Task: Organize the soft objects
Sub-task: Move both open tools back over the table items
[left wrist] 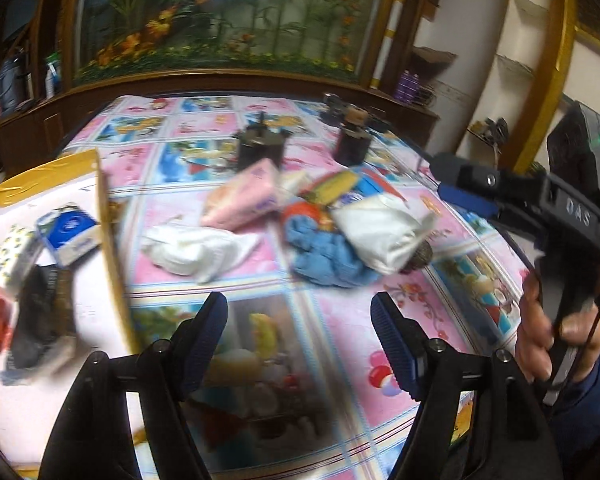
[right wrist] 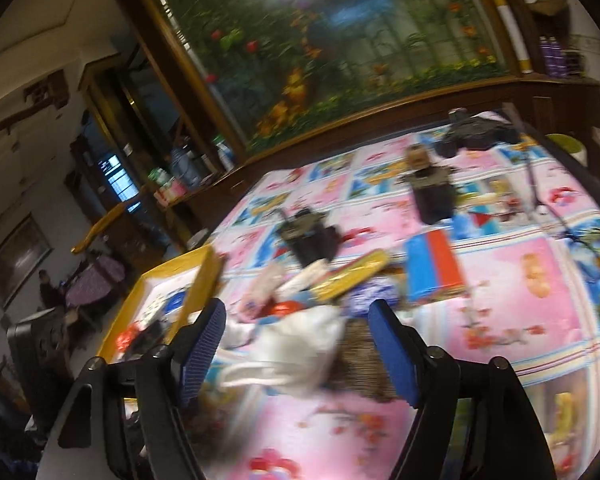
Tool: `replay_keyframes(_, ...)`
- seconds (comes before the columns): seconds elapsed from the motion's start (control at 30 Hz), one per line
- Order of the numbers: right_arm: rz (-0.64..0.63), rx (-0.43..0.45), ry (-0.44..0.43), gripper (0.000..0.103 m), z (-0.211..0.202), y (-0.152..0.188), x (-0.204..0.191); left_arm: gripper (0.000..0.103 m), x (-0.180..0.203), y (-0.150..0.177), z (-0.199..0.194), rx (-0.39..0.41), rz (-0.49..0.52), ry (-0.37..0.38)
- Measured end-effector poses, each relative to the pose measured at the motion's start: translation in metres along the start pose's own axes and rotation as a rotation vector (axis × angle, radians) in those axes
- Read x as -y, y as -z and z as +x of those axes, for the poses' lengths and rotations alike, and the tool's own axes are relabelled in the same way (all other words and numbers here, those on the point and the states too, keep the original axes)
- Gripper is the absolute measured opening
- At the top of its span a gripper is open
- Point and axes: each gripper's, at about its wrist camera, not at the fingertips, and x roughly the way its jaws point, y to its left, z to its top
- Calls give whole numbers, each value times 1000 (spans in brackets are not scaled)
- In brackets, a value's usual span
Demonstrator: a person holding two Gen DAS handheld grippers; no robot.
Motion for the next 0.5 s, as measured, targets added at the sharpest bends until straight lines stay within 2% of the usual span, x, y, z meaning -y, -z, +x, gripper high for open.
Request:
replay_keyframes(0.13, 39, -7, 34, 79, 1, 6, 31, 73, 6, 9, 12, -11, 24, 4)
replay_keyframes(0.27, 37, -33, 39, 79, 8, 4, 34, 75, 2, 10, 10, 5, 4, 24)
replay_keyframes(0.37, 79, -86, 78, 79, 23, 6, 42, 75, 3, 8, 14, -10, 12, 39)
replay_keyframes(0.5, 111, -138, 35, 79, 32, 14, 47, 75, 7, 8, 14, -6, 40, 48)
